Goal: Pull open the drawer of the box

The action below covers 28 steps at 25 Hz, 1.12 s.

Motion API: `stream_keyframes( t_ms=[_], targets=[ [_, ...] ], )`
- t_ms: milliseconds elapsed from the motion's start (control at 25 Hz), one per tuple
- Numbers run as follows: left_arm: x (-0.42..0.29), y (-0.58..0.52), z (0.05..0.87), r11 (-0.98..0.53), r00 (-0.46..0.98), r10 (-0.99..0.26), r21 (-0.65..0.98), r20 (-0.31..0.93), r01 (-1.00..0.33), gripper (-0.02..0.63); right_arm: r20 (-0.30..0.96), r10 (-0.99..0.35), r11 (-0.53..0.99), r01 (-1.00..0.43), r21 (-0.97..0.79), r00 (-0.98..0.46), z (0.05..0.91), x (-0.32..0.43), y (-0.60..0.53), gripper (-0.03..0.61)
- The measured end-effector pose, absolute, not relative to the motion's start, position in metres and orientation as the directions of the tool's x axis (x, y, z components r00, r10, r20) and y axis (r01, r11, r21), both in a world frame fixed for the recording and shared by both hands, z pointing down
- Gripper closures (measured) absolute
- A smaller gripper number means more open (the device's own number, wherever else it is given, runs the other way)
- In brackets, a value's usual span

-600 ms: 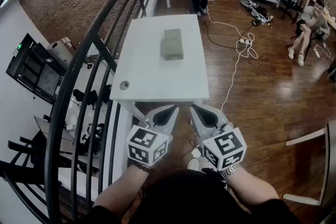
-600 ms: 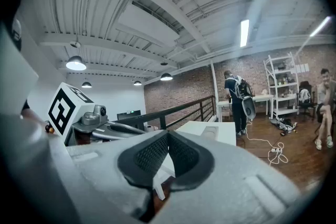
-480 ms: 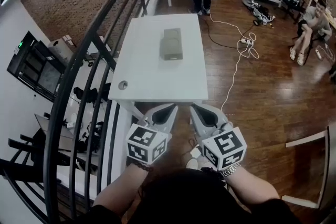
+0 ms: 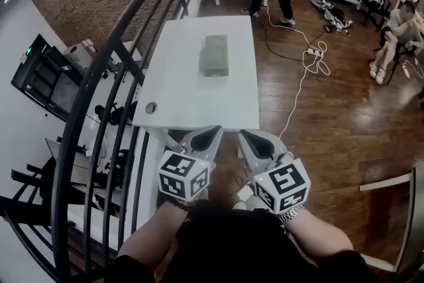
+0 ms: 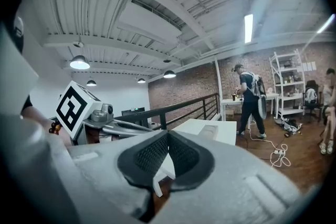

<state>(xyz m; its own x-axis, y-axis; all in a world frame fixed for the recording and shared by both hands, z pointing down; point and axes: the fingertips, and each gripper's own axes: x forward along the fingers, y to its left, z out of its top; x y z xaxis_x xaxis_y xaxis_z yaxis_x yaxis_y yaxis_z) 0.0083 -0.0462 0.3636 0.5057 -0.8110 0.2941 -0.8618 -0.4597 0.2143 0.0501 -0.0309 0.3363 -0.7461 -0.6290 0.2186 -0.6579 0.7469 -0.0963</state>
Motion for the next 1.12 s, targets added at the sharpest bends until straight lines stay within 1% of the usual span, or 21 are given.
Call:
stream_keyframes(
  t_ms=[280, 720, 920, 1120],
  targets=[
    [0.001, -0.078, 0.38, -0.429, 0.507, -0.808, 0.289, 0.301, -0.856, 0.597, 0.224, -0.63, 0.746, -0.66, -0.092, -0.744, 0.346, 0.046, -0.055, 0.589],
    [-0.034, -0.157, 0.426, -0.322, 0.527, -0.789, 0.517, 0.317, -0.793, 0.597, 0.297, -0.639, 0.718, -0.689, -0.099, -0.709, 0.372, 0.024, -0.118, 0.589],
    [-0.047, -0.204, 0.465, -0.22, 0.54, -0.774, 0.66, 0.329, -0.718, 0.597, 0.342, -0.641, 0.697, -0.707, -0.116, -0.688, 0.391, 0.016, -0.156, 0.589],
    [-0.056, -0.242, 0.508, -0.101, 0.574, -0.746, 0.794, 0.339, -0.6, 0.597, 0.398, -0.638, 0.674, -0.728, -0.123, -0.659, 0.411, 0.006, -0.187, 0.588]
  ],
)
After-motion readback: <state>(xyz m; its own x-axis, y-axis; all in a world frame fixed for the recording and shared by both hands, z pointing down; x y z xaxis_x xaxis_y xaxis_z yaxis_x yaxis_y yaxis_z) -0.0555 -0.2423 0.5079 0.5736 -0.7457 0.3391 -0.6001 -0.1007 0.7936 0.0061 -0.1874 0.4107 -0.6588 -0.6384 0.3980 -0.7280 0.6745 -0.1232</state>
